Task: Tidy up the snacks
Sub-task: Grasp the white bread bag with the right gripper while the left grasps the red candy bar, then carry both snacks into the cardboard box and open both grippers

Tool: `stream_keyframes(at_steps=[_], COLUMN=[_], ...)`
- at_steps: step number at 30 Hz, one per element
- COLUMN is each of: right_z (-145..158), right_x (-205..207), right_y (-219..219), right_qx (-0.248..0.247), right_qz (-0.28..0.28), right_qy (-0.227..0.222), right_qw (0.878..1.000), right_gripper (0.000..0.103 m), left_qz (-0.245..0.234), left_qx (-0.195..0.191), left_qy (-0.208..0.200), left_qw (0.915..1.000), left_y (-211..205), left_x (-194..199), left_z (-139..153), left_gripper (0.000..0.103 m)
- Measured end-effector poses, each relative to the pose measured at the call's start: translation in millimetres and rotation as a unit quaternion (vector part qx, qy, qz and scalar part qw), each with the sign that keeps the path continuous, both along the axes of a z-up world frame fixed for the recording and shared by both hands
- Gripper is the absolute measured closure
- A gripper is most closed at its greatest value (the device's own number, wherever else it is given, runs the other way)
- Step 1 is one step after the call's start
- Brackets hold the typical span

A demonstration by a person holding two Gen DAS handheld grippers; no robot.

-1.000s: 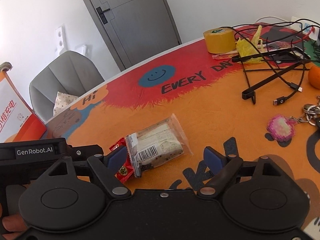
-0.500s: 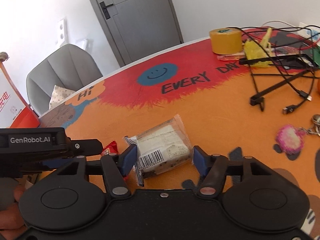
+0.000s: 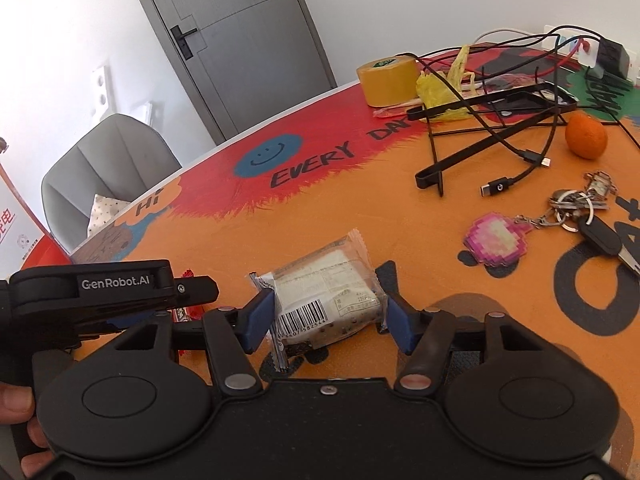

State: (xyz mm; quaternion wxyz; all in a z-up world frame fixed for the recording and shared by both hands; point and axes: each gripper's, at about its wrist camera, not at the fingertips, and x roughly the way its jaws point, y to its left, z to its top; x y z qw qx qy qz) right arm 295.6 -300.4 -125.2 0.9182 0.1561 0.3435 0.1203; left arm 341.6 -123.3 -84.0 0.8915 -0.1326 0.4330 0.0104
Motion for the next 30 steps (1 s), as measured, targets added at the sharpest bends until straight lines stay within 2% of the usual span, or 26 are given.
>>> stream_keyframes(at_steps=[2, 4, 6, 15, 30], right_z=[-1, -2, -2, -1, 32], right_x=[-3, -5, -7, -17, -43], right_y=[-1, -2, -3, 5, 39], right_qx=[0.003, 0.007, 0.01, 0.029, 0.05], right_qz=[-0.001, -0.003, -0.007, -0.014, -0.017], right_qy=[-0.002, -0.005, -0.008, -0.026, -0.076], right_qw=[1.0, 1.0, 1.0, 0.999, 0.996], right_gripper=[0.043, 0.043, 0.043, 0.046, 0.047], left_qz=[0.0, -0.006, -0.007, -0.001, 0.009], left_qx=[0.016, 0.016, 0.003, 0.007, -0.005], left_qy=[0.0, 0.003, 0.007, -0.016, -0.071], left_qw=[0.9999, 0.9999, 0.9999, 0.9999, 0.9974], left_y=[-3, -2, 2, 16, 63], left_x=[-2, -3, -5, -31, -81], left_z=[0, 0, 1, 11, 53], left_gripper=[0.054, 0.085, 0.085, 0.085, 0.085])
